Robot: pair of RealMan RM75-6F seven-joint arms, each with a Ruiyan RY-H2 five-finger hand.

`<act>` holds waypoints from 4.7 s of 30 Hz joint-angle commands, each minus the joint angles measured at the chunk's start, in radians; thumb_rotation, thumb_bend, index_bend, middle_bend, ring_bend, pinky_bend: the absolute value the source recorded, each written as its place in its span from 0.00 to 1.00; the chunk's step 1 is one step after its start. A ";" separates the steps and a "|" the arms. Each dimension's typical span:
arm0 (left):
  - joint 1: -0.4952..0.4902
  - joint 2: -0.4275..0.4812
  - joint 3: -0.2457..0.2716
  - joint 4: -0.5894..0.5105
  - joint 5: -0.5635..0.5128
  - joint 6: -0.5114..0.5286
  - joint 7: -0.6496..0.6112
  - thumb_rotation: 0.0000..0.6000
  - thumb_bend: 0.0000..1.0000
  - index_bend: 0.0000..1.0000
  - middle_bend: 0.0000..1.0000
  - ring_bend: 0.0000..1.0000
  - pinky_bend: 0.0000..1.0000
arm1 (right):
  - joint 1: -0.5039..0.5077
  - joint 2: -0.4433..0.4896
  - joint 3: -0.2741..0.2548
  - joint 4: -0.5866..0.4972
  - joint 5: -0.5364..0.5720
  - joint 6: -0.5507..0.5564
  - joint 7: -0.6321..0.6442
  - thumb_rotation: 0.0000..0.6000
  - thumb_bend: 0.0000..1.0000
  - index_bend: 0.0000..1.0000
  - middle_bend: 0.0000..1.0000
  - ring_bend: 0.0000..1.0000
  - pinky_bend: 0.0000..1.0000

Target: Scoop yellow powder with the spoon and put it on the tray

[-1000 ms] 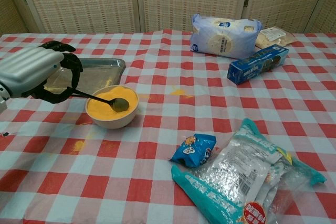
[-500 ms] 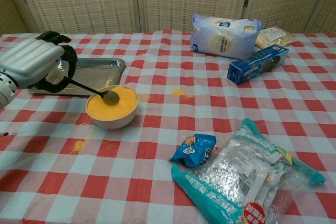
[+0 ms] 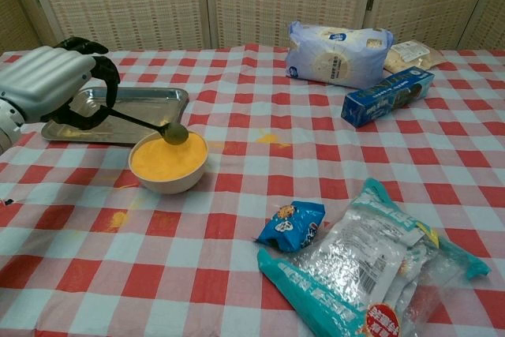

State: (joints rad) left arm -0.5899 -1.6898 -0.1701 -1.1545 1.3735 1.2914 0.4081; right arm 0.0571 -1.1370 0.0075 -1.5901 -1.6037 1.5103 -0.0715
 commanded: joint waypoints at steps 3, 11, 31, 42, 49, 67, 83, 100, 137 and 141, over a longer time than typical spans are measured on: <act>-0.010 -0.027 -0.001 0.060 0.015 0.008 0.013 1.00 0.63 0.89 0.30 0.07 0.03 | 0.001 0.001 -0.005 -0.001 -0.007 -0.003 0.001 1.00 0.05 0.00 0.00 0.00 0.00; -0.028 -0.086 0.000 0.206 0.042 0.021 -0.022 1.00 0.63 0.89 0.30 0.07 0.03 | 0.006 0.002 0.001 0.002 0.009 -0.017 0.004 1.00 0.05 0.00 0.00 0.00 0.00; 0.023 -0.033 0.077 0.081 0.087 0.005 -0.061 1.00 0.63 0.89 0.30 0.07 0.03 | -0.011 0.006 -0.016 -0.003 -0.041 0.027 0.013 1.00 0.05 0.00 0.00 0.00 0.00; 0.047 0.067 0.102 -0.098 0.090 -0.018 0.015 1.00 0.63 0.89 0.30 0.07 0.03 | -0.015 0.008 -0.023 -0.004 -0.059 0.037 0.017 1.00 0.05 0.00 0.00 0.00 0.00; 0.045 0.067 0.069 -0.103 0.097 0.017 0.033 1.00 0.63 0.88 0.30 0.07 0.03 | -0.015 0.009 -0.026 -0.005 -0.062 0.034 0.018 1.00 0.05 0.00 0.00 0.00 0.00; -0.009 0.019 -0.004 0.050 0.074 -0.003 -0.038 1.00 0.63 0.89 0.31 0.08 0.03 | 0.000 0.005 -0.007 -0.001 -0.013 -0.007 0.007 1.00 0.05 0.00 0.00 0.00 0.00; -0.013 -0.005 0.036 0.128 0.086 -0.039 -0.088 1.00 0.63 0.88 0.31 0.08 0.03 | -0.005 0.009 -0.008 -0.002 -0.018 0.006 0.016 1.00 0.05 0.00 0.00 0.00 0.00; 0.031 0.099 0.073 -0.077 0.079 -0.060 -0.122 1.00 0.63 0.88 0.31 0.08 0.03 | -0.008 0.004 -0.014 -0.004 -0.031 0.011 0.004 1.00 0.05 0.00 0.00 0.00 0.00; 0.056 0.095 0.048 -0.116 0.041 -0.036 -0.035 1.00 0.62 0.88 0.31 0.10 0.03 | -0.016 0.005 -0.005 -0.010 -0.014 0.018 -0.016 1.00 0.05 0.00 0.00 0.00 0.00; 0.043 0.068 0.024 -0.054 0.020 -0.047 -0.047 1.00 0.62 0.88 0.31 0.10 0.03 | -0.014 0.005 -0.004 -0.009 -0.013 0.015 -0.013 1.00 0.05 0.00 0.00 0.00 0.00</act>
State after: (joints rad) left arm -0.5380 -1.6065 -0.1318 -1.2335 1.4058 1.2496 0.3666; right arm 0.0429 -1.1317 0.0031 -1.5989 -1.6171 1.5248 -0.0841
